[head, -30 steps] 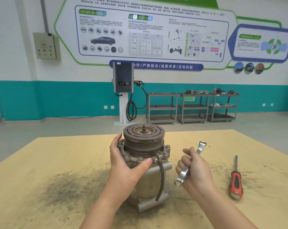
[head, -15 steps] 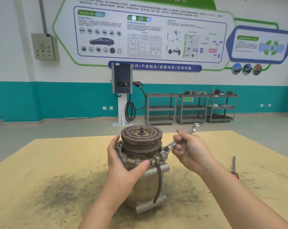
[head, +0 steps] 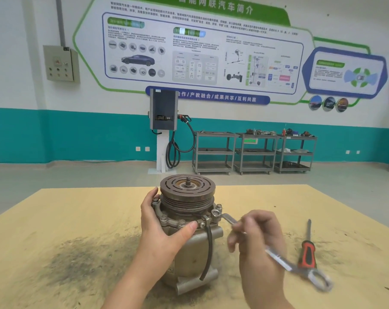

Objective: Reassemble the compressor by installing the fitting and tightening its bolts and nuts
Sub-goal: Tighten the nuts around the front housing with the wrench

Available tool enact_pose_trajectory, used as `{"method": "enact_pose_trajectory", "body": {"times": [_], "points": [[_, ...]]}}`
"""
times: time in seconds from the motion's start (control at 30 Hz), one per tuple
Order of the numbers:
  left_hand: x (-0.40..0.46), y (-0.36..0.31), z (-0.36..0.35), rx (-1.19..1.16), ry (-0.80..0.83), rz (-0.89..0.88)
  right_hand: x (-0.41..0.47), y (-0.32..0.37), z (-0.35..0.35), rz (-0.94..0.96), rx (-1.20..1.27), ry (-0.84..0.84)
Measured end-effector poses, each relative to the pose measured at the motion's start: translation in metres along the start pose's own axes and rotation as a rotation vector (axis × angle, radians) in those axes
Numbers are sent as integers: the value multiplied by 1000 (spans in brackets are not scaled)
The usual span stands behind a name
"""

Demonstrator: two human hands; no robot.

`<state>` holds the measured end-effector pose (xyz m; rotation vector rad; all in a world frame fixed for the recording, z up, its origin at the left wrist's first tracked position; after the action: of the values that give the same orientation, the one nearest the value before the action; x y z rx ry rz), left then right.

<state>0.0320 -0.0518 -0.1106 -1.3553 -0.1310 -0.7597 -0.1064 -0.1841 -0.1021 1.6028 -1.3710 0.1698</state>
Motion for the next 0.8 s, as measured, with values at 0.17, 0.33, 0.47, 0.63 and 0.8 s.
{"method": "enact_pose_trajectory", "body": {"times": [0.17,0.33,0.47,0.63,0.8], "points": [[-2,1,0,-29,6,-5,-12,16,-21,253,-444,211],[0,2,-1,-32,11,-21,12,36,-18,161,-136,173],[1,4,0,-55,1,-29,53,12,1,-240,133,-87],[4,7,0,-74,-28,-31,67,-25,8,-496,250,-209],[3,9,-1,-102,-35,-22,74,-46,3,-718,340,-207]]}}
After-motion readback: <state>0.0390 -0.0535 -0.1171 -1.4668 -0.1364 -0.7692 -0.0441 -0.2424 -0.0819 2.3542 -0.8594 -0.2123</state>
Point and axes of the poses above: each hand's wrist, its own x-axis towards the middle knuckle, its own z-axis out of the back of the hand, y = z × x, the point moved 6 cm from there along x, towards the middle knuckle, and after that the axes turned 9 degrees about x, right-handed, at the moved point
